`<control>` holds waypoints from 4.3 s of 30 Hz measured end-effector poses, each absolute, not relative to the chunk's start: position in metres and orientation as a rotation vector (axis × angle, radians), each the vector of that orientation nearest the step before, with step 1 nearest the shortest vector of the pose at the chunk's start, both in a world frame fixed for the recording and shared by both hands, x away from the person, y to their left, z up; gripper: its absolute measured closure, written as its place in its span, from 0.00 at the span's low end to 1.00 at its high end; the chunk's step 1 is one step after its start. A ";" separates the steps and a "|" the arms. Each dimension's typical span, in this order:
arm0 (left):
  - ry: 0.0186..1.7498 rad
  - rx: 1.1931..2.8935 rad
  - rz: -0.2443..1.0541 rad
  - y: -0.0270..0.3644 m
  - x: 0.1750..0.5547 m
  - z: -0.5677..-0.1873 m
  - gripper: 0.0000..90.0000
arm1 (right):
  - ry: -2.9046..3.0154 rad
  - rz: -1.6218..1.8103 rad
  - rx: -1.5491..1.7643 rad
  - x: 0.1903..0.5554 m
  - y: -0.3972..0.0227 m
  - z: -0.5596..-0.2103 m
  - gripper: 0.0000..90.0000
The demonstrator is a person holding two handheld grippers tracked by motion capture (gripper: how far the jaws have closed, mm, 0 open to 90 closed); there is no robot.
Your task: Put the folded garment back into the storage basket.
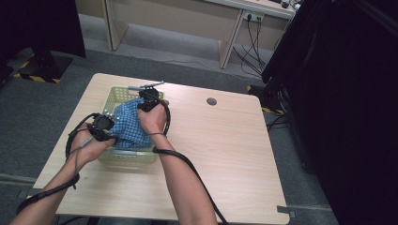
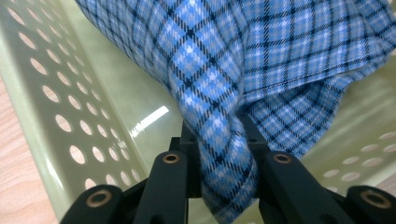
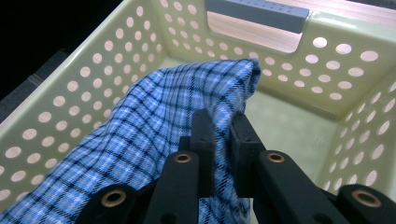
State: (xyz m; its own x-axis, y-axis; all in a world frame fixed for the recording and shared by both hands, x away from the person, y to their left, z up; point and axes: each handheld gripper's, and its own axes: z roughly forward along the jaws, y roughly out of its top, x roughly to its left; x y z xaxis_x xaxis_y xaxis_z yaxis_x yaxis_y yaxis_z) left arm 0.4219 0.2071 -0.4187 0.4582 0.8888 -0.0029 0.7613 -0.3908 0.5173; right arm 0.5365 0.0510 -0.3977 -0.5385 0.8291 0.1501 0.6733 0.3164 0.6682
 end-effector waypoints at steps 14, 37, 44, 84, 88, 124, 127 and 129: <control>1.393 2.295 0.350 0.206 0.426 -0.419 0.85 | 2.379 0.995 1.398 0.538 0.053 -0.403 0.92; 1.362 2.261 0.341 0.210 0.419 -0.401 0.41 | 2.351 0.967 1.324 0.537 0.054 -0.401 0.54; 1.366 2.237 0.371 0.212 0.415 -0.392 0.28 | 2.356 0.986 1.306 0.534 0.051 -0.397 0.37; 1.304 2.060 0.456 0.217 0.387 -0.385 0.11 | 2.404 1.073 1.276 0.515 0.022 -0.394 0.19; 1.295 2.051 0.465 0.218 0.383 -0.385 0.11 | 2.403 1.084 1.269 0.513 0.018 -0.393 0.19; 1.263 1.985 0.506 0.217 0.359 -0.383 0.11 | 2.374 1.168 1.233 0.491 -0.012 -0.381 0.19; 1.262 1.981 0.507 0.217 0.357 -0.384 0.11 | 2.372 1.171 1.234 0.489 -0.016 -0.380 0.19; 1.260 1.978 0.509 0.217 0.356 -0.385 0.11 | 2.367 1.175 1.237 0.488 -0.018 -0.381 0.19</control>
State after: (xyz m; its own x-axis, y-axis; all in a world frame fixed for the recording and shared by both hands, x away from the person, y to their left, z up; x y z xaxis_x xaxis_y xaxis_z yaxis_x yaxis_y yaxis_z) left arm 0.3555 0.2168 -0.3846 0.4433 0.8949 -0.0509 0.6086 -0.2587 0.7501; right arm 0.4876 -0.0182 -0.3806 -0.6204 0.7683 0.1573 0.5897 0.3248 0.7394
